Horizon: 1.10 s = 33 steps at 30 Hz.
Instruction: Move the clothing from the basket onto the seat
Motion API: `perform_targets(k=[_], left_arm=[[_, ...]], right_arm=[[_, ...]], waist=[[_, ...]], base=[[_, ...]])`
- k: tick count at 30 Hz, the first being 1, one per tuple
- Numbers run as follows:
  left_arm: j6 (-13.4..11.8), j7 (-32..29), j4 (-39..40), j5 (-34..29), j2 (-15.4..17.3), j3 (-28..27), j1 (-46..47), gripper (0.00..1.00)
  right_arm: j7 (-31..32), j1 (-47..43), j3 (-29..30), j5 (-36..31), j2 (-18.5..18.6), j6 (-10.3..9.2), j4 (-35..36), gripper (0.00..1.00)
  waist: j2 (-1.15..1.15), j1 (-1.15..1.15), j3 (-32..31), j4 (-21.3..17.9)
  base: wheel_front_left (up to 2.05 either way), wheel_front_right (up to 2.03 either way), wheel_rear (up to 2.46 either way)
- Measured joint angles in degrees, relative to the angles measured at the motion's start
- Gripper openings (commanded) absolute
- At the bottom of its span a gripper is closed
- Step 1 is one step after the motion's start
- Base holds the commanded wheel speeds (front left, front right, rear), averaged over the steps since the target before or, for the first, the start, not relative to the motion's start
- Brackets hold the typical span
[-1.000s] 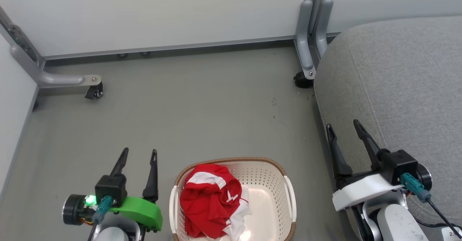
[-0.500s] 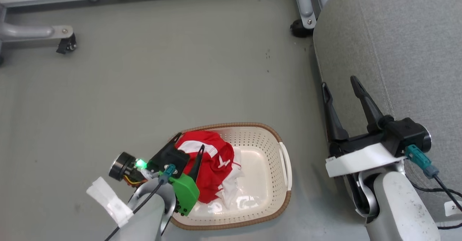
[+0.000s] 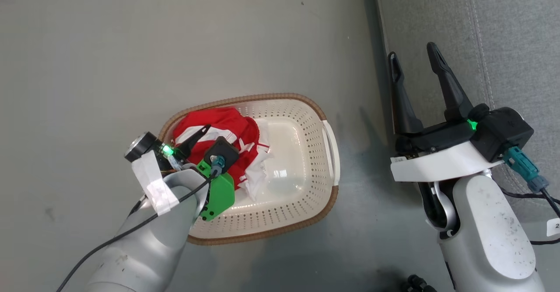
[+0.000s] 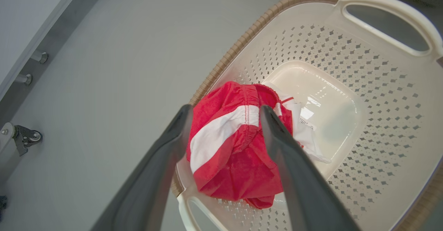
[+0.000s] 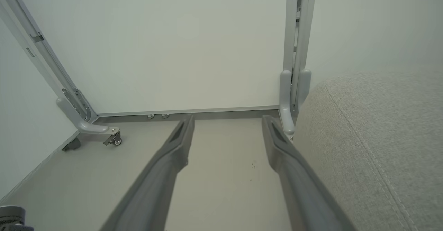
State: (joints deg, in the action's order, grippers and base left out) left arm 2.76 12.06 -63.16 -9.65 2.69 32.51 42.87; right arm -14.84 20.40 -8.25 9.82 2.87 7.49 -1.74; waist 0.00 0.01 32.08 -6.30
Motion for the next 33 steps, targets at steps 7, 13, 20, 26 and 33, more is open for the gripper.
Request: perform_targets(k=[7, 13, 20, 26, 33], left_arm=[[-1.6, -1.6, -5.8, -0.6, 0.4, 0.7, 5.6, 1.0], [-3.1, -3.3, -8.1, -1.0, 2.0, 1.3, 9.1, 1.0], [-3.6, -5.1, -9.5, -1.2, 3.6, 2.4, 11.1, 1.0], [-3.6, -7.6, -10.0, -1.9, 4.4, 4.0, 12.1, 1.0], [-2.8, -10.5, -10.4, -2.6, 6.2, 5.9, 13.1, 1.0]], right_arm=[[-0.2, 1.7, -0.6, 1.7, 0.0, 0.0, 1.5, 1.0], [-0.2, 2.8, -1.3, 2.8, 0.0, 0.0, 2.3, 1.0], [-0.2, 3.7, -2.0, 3.7, 0.0, 0.0, 2.8, 1.0], [-0.2, 4.5, -2.6, 4.4, 0.0, 0.0, 3.3, 1.0], [-0.2, 5.3, -3.5, 5.3, 0.0, 0.0, 4.2, 1.0]], waist=[[0.0, 0.0, 7.0, -2.3], [0.0, 0.0, 12.0, -4.1], [0.0, 0.01, 16.5, -6.0], [0.0, 0.0, 19.1, -7.2], [0.0, 0.0, 21.6, -8.9]], base=[[0.0, 0.0, 0.0], [0.0, 0.0, 0.0], [0.0, 0.0, 0.0], [0.0, 0.0, 0.0], [0.0, 0.0, 0.0]])
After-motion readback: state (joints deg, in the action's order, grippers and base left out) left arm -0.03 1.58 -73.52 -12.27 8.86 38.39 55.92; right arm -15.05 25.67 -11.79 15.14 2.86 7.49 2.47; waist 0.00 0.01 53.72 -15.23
